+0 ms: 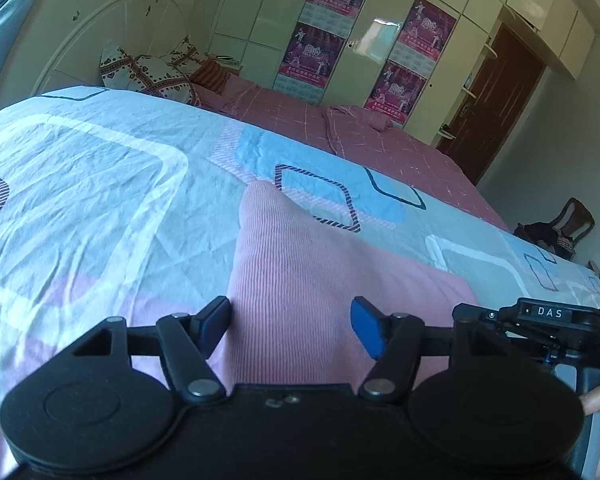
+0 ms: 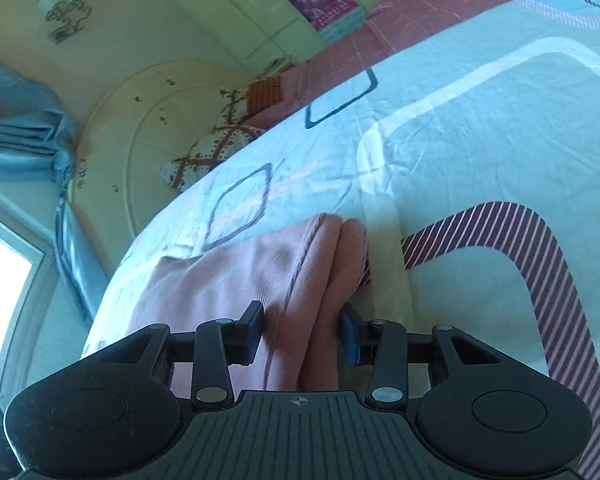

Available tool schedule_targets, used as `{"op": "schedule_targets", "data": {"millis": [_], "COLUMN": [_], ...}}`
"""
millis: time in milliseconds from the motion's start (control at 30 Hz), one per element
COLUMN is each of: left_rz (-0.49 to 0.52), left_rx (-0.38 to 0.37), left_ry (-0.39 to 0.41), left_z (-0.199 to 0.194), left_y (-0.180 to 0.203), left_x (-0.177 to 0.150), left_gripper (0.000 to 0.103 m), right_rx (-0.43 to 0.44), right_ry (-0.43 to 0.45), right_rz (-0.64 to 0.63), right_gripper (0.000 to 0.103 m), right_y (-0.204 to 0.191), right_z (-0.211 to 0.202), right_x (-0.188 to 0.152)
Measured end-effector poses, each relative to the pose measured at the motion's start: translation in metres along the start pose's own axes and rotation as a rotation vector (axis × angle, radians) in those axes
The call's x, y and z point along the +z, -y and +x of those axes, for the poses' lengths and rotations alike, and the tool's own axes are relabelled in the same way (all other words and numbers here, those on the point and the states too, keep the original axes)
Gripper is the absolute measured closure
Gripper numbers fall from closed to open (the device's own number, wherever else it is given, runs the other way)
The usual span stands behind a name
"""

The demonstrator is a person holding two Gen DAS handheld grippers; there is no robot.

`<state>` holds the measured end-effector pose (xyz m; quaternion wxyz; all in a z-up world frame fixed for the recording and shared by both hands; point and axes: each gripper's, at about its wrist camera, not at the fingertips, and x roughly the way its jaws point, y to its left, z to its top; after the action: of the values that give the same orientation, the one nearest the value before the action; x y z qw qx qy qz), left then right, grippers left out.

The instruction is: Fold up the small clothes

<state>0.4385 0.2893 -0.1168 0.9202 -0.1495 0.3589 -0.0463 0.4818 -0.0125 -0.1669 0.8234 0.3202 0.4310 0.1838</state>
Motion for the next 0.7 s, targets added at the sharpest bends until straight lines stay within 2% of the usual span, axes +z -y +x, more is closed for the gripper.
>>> {"op": "schedule_targets", "data": {"millis": [67,167,267,367,467,533,600,700], "left_rz": [-0.002,-0.017,-0.051,-0.02,0.011,0.029,0.056,0.075], "left_rx": [0.021,0.053,0.069,0.083,0.077,0.072,0.075,0.074], "left_ry": [-0.015,-0.041,-0.035,-0.026,-0.02,-0.025,-0.028,-0.037], "left_z": [0.013,0.026,0.03,0.017,0.0,-0.011,-0.021,-0.036], "left_y": [-0.001,-0.007,-0.015,-0.007,0.002,0.008,0.013,0.019], "left_x": [0.001,-0.006,-0.011,-0.01,-0.01,-0.014,-0.023,-0.037], "left_gripper": [0.038,0.036,0.028,0.029,0.031,0.031,0.031,0.031], "right_rx": [-0.019,-0.04,-0.083,-0.095,-0.089,-0.078,-0.06,-0.021], "right_ry": [0.003,0.024,0.066,0.052,0.041,0.031,0.029,0.019], "right_rz": [-0.019,-0.086,-0.239,-0.22,-0.18,-0.17,-0.16,-0.143], "right_gripper": [0.079,0.084,0.084,0.083,0.082,0.077,0.066,0.062], "right_y": [-0.002,-0.009,-0.02,-0.012,-0.009,-0.01,-0.012,-0.014], "right_z": [0.009,0.017,0.023,0.028,0.012,-0.005,-0.025,-0.052], "right_x": [0.005,0.007,0.002,-0.002,-0.003,-0.005,-0.011,-0.028]}}
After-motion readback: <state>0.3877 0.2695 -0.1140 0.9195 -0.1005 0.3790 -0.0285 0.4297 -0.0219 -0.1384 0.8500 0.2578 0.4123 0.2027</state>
